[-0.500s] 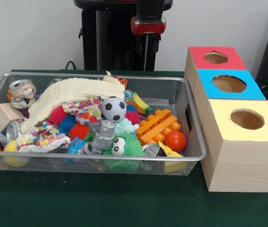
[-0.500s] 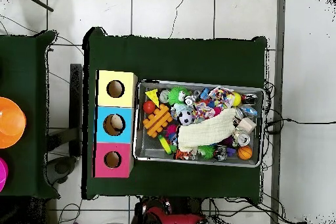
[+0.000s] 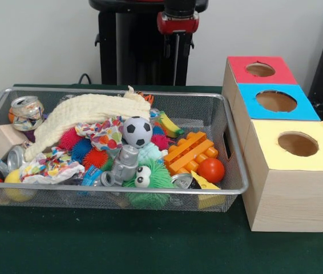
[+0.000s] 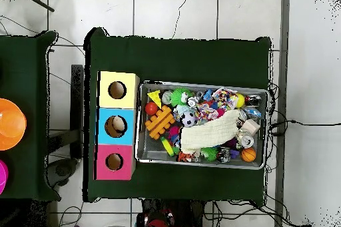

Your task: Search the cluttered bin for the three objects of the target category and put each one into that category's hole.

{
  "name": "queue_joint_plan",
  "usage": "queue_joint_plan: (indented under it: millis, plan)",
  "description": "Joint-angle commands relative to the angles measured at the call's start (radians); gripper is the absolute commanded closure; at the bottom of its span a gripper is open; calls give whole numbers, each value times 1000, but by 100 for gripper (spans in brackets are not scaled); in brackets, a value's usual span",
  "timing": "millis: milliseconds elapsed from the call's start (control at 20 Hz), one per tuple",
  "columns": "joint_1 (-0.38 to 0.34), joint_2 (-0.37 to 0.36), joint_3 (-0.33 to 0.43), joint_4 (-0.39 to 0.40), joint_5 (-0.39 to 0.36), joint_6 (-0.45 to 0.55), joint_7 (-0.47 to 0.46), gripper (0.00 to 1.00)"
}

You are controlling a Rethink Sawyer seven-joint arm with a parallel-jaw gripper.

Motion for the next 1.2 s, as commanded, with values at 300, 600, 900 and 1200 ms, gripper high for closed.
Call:
queue_joint_plan:
  millis: [300,600,900,1200]
  plan:
    - [-27,32,40,-79,-4,-67,197,0]
    - [-40,76,50,-145,5,-52,177,0]
    - [-38,128,41,-194,7,-86,171,0]
    - [-48,160,45,-238,-3,-105,163,0]
